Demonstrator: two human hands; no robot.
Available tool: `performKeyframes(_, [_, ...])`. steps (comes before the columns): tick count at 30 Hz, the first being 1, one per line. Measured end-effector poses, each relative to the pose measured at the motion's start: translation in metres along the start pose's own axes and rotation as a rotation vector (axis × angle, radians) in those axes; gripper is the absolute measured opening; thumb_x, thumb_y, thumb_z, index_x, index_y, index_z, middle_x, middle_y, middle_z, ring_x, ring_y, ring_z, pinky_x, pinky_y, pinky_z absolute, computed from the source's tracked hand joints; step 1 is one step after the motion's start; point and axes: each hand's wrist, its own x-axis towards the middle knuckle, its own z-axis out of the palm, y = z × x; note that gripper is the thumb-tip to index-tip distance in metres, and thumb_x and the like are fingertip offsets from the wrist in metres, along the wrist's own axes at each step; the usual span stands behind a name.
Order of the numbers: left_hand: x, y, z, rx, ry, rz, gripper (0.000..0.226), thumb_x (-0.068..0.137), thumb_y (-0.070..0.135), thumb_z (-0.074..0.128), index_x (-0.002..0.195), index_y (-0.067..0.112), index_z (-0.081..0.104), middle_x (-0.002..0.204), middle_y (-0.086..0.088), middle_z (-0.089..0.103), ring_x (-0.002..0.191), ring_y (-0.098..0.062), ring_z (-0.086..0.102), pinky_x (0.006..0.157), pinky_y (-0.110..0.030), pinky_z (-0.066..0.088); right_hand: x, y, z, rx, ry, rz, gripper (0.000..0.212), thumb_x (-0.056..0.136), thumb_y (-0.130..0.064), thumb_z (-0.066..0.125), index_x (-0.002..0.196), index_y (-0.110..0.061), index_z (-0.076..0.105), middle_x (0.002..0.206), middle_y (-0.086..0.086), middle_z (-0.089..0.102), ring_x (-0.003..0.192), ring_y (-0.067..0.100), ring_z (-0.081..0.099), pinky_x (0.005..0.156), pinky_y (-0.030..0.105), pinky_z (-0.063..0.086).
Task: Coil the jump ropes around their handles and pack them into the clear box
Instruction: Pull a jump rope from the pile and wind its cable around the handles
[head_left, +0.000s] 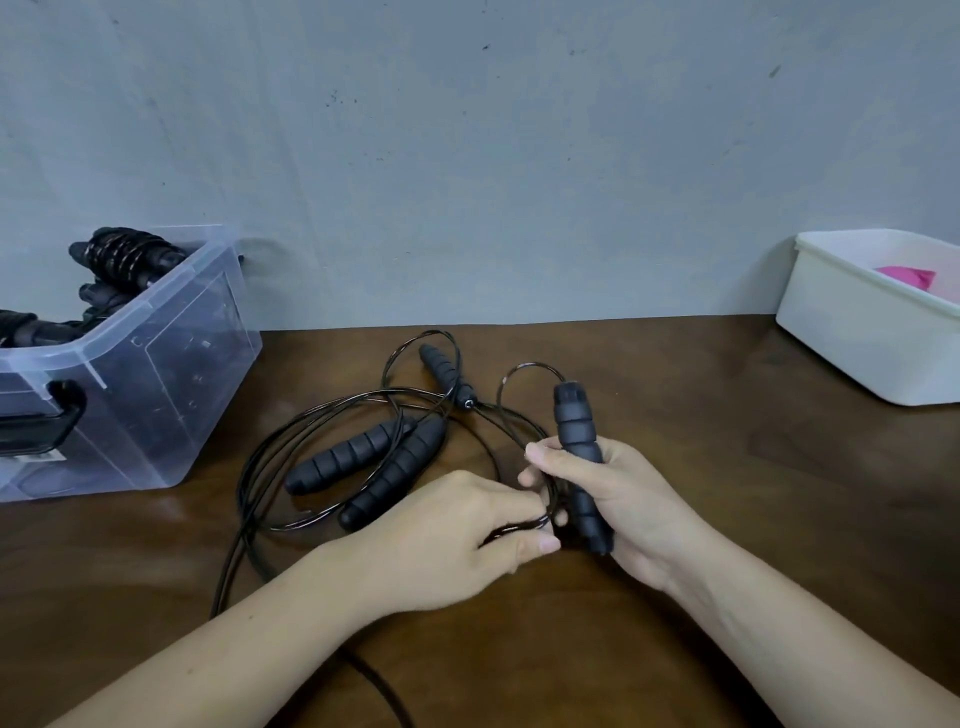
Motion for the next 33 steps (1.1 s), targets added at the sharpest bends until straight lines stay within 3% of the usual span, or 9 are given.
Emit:
performKeyframes(3, [0.0, -0.002, -0.005, -0.077, -0.082, -0.022, 0.039, 0.109, 0.056, 0.05, 0.094, 0.03, 0.074, 0.09, 0.004, 0.069, 0.087, -0.017, 0.069, 0.08, -0.041, 0.055, 0.003, -0.008, -0.011, -0.009, 0.045, 0.034, 0.032, 0.092, -0.009, 0.079, 0.123, -0.002, 0.072, 0.099, 0.016, 0.079, 0.076, 0.018, 0.066, 0.064, 0.029, 0.052])
performKeyframes(6, [0.0, -0.022, -0.012, -0.119, 0.061, -0.103, 0.044, 0.11, 0.06, 0.04, 0.109, 0.036, 0.077, 0.104, 0.012, 0.072, 0.105, -0.01, 0.069, 0.095, -0.037, 0.054, 0.008, -0.011, -0.02, 0.024, 0.089, 0.032, 0.032, 0.093, -0.004, 0.075, 0.125, -0.004, 0.073, 0.09, 0.01, 0.076, 0.068, 0.014, 0.063, 0.064, 0.028, 0.05])
performKeyframes(10, [0.0, -0.054, -0.022, 0.165, 0.257, -0.244, 0.042, 0.108, 0.061, 0.043, 0.14, 0.041, 0.061, 0.138, 0.025, 0.06, 0.136, 0.003, 0.047, 0.117, -0.035, 0.042, 0.006, -0.014, -0.021, 0.038, 0.03, 0.011, 0.03, 0.094, -0.004, 0.075, 0.123, -0.004, 0.075, 0.09, 0.01, 0.076, 0.064, 0.012, 0.064, 0.062, 0.025, 0.053])
performKeyframes(14, [0.0, -0.072, -0.02, 0.495, 0.156, -0.367, 0.049, 0.108, 0.054, 0.046, 0.154, 0.04, 0.048, 0.155, 0.017, 0.051, 0.151, -0.009, 0.034, 0.124, -0.04, 0.032, 0.005, -0.013, -0.018, 0.051, 0.036, -0.038, 0.03, 0.092, -0.003, 0.076, 0.121, -0.007, 0.078, 0.088, 0.007, 0.074, 0.066, 0.011, 0.061, 0.062, 0.026, 0.05])
performKeyframes(21, [-0.007, -0.105, -0.041, 0.392, 0.339, -0.704, 0.062, 0.104, 0.065, 0.043, 0.152, 0.026, 0.052, 0.152, 0.0, 0.056, 0.144, -0.025, 0.044, 0.118, -0.044, 0.04, 0.0, -0.016, -0.017, 0.101, -0.071, -0.076, 0.038, 0.083, -0.009, 0.08, 0.121, -0.007, 0.078, 0.09, 0.018, 0.069, 0.061, 0.017, 0.051, 0.058, 0.029, 0.046])
performKeyframes(26, [0.0, -0.076, -0.032, 0.189, 0.413, -0.623, 0.047, 0.101, 0.067, 0.046, 0.129, 0.034, 0.065, 0.111, 0.015, 0.064, 0.11, -0.011, 0.059, 0.094, -0.035, 0.051, -0.006, -0.011, -0.007, 0.038, -0.177, -0.061, 0.036, 0.092, -0.008, 0.076, 0.128, -0.003, 0.073, 0.097, 0.02, 0.073, 0.06, 0.017, 0.054, 0.06, 0.029, 0.047])
performKeyframes(29, [0.006, -0.06, -0.024, 0.063, 0.372, -0.624, 0.052, 0.097, 0.075, 0.045, 0.135, 0.04, 0.056, 0.101, 0.012, 0.069, 0.099, -0.01, 0.066, 0.082, -0.031, 0.051, -0.01, -0.007, 0.0, -0.032, -0.245, -0.027, 0.035, 0.094, -0.009, 0.076, 0.127, -0.001, 0.07, 0.099, 0.022, 0.074, 0.063, 0.018, 0.057, 0.06, 0.027, 0.049])
performKeyframes(33, [0.011, -0.053, -0.003, 0.126, 0.386, -0.52, 0.052, 0.095, 0.072, 0.044, 0.139, 0.047, 0.055, 0.094, 0.012, 0.06, 0.092, -0.013, 0.065, 0.082, -0.031, 0.05, -0.014, 0.0, 0.009, -0.163, -0.374, 0.0, 0.027, 0.097, -0.009, 0.075, 0.123, -0.005, 0.072, 0.1, 0.022, 0.077, 0.07, 0.021, 0.06, 0.062, 0.03, 0.048])
